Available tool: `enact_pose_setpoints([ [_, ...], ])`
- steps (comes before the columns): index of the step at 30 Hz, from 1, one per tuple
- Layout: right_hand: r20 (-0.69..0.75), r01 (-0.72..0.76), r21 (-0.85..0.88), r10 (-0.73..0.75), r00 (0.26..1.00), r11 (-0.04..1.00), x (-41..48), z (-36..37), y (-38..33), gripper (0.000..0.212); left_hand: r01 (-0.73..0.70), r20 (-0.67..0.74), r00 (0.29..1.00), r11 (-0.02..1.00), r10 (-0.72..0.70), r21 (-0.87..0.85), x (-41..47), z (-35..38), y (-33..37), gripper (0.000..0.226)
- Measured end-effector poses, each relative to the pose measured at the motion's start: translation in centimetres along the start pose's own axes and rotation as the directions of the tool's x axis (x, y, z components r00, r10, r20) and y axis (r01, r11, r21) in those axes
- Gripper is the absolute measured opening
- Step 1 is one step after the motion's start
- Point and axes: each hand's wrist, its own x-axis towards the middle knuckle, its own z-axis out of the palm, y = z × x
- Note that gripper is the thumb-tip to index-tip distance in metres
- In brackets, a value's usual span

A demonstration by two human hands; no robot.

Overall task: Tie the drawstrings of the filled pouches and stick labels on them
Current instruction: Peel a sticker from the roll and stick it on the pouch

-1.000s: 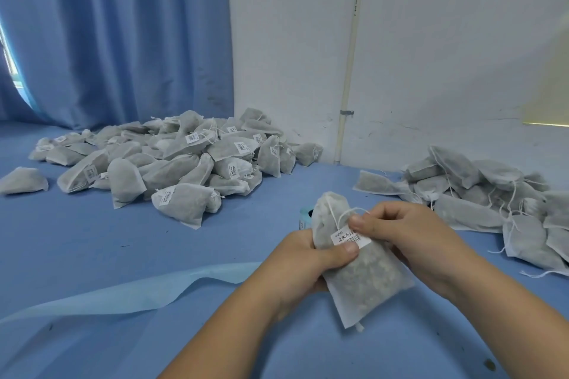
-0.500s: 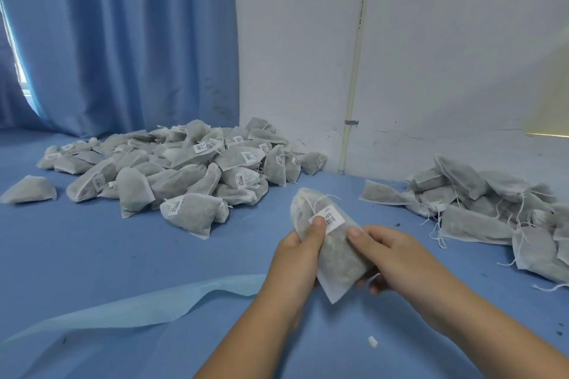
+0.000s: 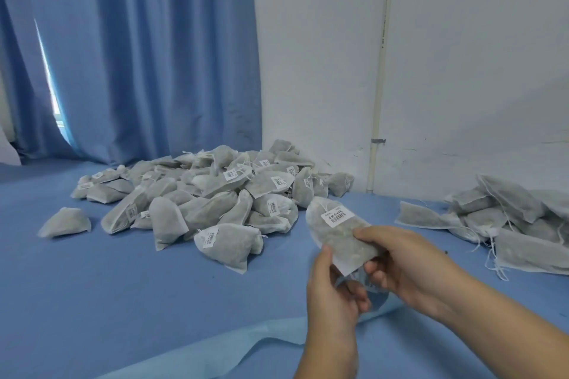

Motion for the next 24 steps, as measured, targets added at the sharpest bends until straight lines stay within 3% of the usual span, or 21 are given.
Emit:
enact_pose_setpoints([
  [2, 0.035, -0.018, 0.001, 0.018, 0.999, 1.000, 1.9, 2.3, -1.1, 0.014, -0.025, -0.058, 0.998, 0.996, 0.020, -0.089, 0.1, -0.3, 0.6, 0.036],
  [5, 0.090, 0.081, 0.183, -0.099, 0.991, 0.980, 5.1, 5.8, -4.6, 0.003, -0.021, -0.066, 0.998, 0.994, 0.014, -0.105, 0.1, -0.7, 0.7, 0.040],
  [7, 0.052, 0.191, 0.263, -0.212, 0.976, 0.946, 7.2, 7.1, -7.0, 0.016, -0.014, -0.043, 0.999, 0.997, 0.010, -0.074, 0.0, -0.7, 0.5, 0.039],
  [8, 0.040, 0.212, 0.252, -0.229, 0.973, 0.944, 8.1, 7.4, -7.8, 0.019, -0.015, -0.025, 1.000, 0.999, 0.014, -0.052, -0.1, -0.6, 0.4, 0.039],
  [10, 0.056, 0.192, 0.167, -0.204, 0.977, 0.967, 9.1, 7.5, -7.8, 0.003, -0.020, -0.007, 1.000, 1.000, 0.020, -0.003, -0.2, -0.7, 0.3, 0.037],
  [17, 0.092, 0.105, -0.116, -0.094, 0.991, 0.988, 5.6, 2.6, -1.6, 0.022, -0.071, 0.047, 0.997, 0.973, 0.062, 0.219, 0.0, -0.6, -0.4, 0.030],
  [20, 0.019, 0.123, -0.040, -0.123, 0.992, 0.992, 2.5, -1.2, -0.1, 0.028, -0.117, 0.152, 0.986, 0.933, 0.068, 0.341, -0.3, -0.6, -1.3, 0.028],
  [24, -0.076, 0.157, -0.031, -0.159, 0.984, 0.987, -1.5, -6.8, 1.2, 0.032, -0.292, 0.360, 0.927, 0.814, 0.110, 0.502, -1.6, -0.4, -3.3, 0.029],
])
